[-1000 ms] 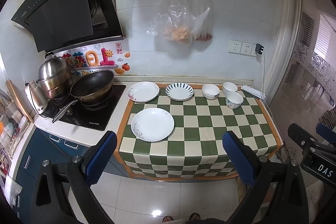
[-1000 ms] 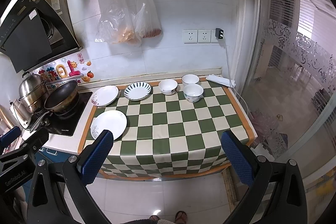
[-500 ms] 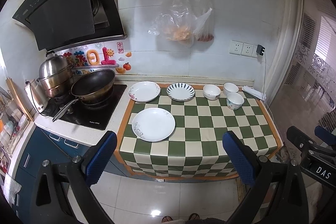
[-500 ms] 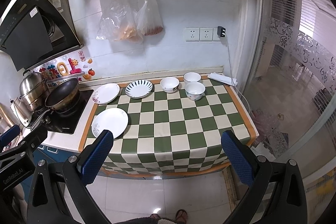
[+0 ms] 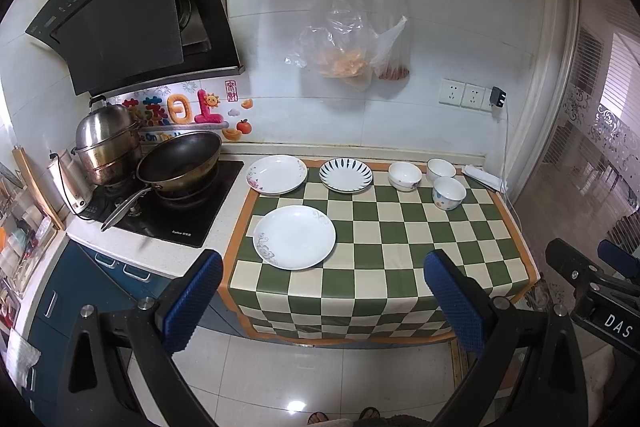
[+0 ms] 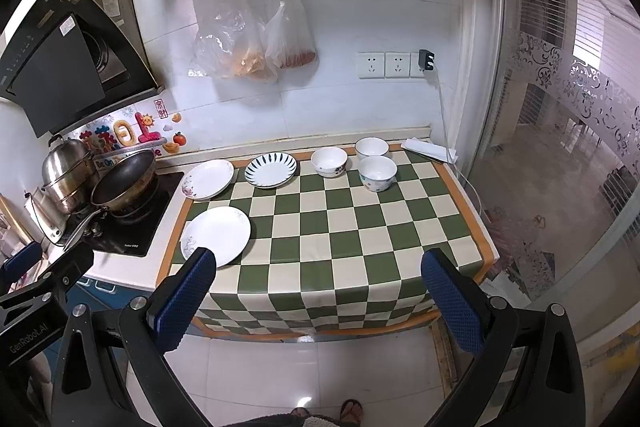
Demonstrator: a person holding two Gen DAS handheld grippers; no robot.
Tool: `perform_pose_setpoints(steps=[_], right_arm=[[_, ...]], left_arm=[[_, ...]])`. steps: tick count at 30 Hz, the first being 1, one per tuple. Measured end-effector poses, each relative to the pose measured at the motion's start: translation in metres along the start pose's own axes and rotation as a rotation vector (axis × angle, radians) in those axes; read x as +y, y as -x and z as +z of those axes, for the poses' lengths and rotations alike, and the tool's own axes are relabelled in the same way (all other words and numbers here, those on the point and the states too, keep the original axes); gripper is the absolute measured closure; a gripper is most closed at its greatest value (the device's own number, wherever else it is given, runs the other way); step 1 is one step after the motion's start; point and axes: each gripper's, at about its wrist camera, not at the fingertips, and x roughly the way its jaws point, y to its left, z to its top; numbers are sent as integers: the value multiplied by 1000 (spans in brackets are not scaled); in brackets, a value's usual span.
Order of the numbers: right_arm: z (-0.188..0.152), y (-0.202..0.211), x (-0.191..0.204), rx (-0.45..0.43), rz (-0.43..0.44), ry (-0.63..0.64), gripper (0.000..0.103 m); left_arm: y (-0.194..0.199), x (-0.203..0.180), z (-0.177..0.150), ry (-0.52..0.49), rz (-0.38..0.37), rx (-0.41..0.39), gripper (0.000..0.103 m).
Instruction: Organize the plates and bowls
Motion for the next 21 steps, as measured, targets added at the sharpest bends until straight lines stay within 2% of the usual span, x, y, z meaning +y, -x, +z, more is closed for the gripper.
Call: perform_pose_setpoints(steps=[21], right_arm=[[-1,-3,1,10,-1,-1,0]], left_arm=[[0,10,0,5,-4,5,0]])
